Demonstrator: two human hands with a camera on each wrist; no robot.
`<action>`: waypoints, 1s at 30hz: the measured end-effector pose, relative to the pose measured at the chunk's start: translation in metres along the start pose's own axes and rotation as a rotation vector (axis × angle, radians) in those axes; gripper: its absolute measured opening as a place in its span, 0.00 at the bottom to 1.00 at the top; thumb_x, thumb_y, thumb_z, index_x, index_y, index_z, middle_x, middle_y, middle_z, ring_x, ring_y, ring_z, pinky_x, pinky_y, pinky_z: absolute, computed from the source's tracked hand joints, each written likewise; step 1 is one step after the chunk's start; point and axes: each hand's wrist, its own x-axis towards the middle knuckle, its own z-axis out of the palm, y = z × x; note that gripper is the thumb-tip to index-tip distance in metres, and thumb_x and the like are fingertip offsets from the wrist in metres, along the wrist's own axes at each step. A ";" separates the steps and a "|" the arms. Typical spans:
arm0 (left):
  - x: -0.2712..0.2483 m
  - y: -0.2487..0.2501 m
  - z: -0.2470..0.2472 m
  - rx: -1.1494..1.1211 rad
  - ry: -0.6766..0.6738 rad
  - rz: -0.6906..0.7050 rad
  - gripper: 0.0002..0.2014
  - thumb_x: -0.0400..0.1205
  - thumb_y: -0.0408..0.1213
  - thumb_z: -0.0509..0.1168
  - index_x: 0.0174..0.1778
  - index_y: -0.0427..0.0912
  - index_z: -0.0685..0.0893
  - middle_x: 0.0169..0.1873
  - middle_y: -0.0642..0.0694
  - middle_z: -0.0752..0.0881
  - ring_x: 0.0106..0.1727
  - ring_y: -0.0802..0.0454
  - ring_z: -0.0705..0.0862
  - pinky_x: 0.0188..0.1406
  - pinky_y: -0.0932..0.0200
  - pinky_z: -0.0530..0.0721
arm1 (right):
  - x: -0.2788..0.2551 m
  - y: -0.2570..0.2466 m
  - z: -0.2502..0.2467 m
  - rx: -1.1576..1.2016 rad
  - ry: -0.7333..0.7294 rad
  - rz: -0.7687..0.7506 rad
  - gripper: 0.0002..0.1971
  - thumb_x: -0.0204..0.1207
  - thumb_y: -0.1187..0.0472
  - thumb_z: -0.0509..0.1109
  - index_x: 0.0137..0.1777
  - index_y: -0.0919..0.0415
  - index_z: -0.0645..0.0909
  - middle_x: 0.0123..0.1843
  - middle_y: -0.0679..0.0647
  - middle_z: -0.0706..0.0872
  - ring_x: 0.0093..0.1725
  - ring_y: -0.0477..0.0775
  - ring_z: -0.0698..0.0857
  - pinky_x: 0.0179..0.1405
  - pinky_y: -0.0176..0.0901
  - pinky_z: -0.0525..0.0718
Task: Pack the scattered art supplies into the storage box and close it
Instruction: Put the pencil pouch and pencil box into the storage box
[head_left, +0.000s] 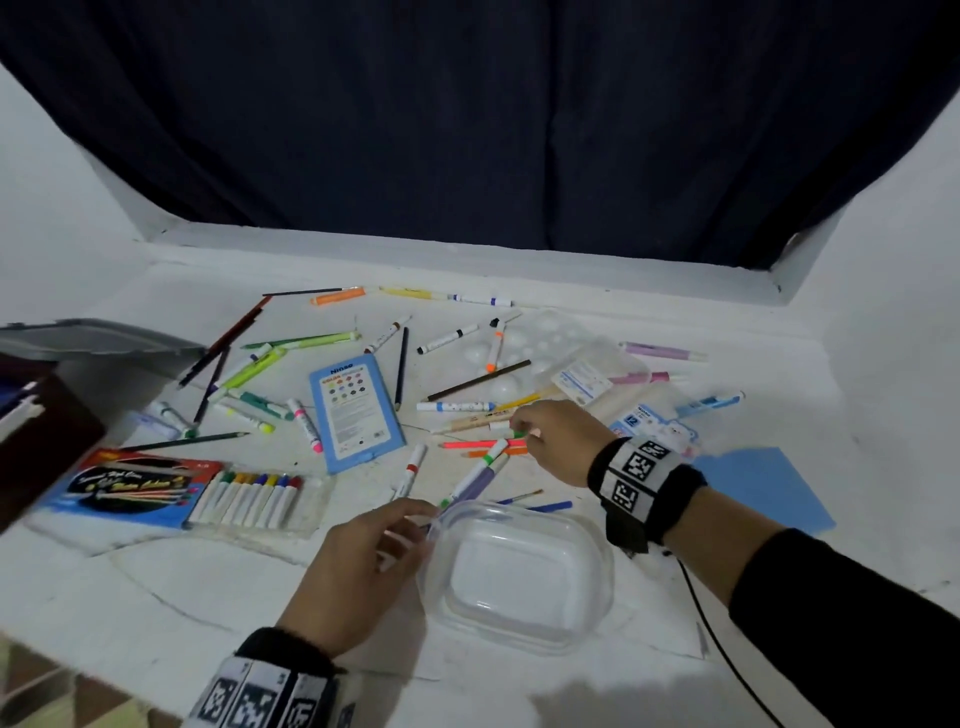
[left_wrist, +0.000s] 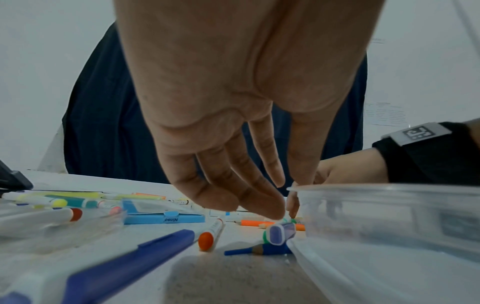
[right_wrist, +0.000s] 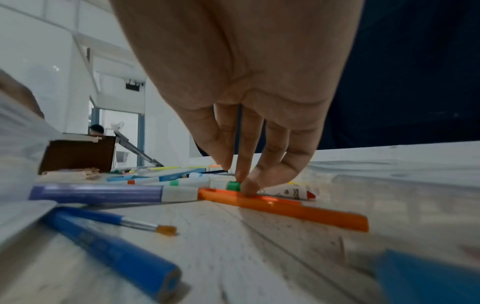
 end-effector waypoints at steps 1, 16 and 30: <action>0.001 0.000 -0.001 0.005 -0.005 -0.008 0.20 0.79 0.31 0.73 0.56 0.65 0.86 0.40 0.64 0.89 0.40 0.60 0.87 0.38 0.73 0.80 | 0.005 -0.001 0.001 -0.041 -0.015 0.000 0.13 0.82 0.65 0.60 0.60 0.57 0.84 0.59 0.57 0.86 0.56 0.59 0.83 0.59 0.53 0.82; 0.014 -0.003 -0.014 0.001 -0.075 0.016 0.19 0.75 0.39 0.79 0.56 0.65 0.85 0.41 0.59 0.89 0.39 0.58 0.87 0.38 0.70 0.81 | 0.021 -0.019 0.003 -0.458 -0.075 0.075 0.13 0.80 0.68 0.62 0.60 0.57 0.81 0.57 0.56 0.84 0.54 0.59 0.84 0.47 0.48 0.81; 0.081 0.037 -0.050 0.123 -0.088 0.178 0.12 0.81 0.41 0.73 0.57 0.62 0.85 0.41 0.59 0.89 0.38 0.62 0.87 0.35 0.74 0.79 | -0.048 -0.022 -0.056 0.631 0.516 0.078 0.10 0.74 0.72 0.70 0.40 0.57 0.87 0.40 0.48 0.89 0.35 0.43 0.85 0.34 0.32 0.82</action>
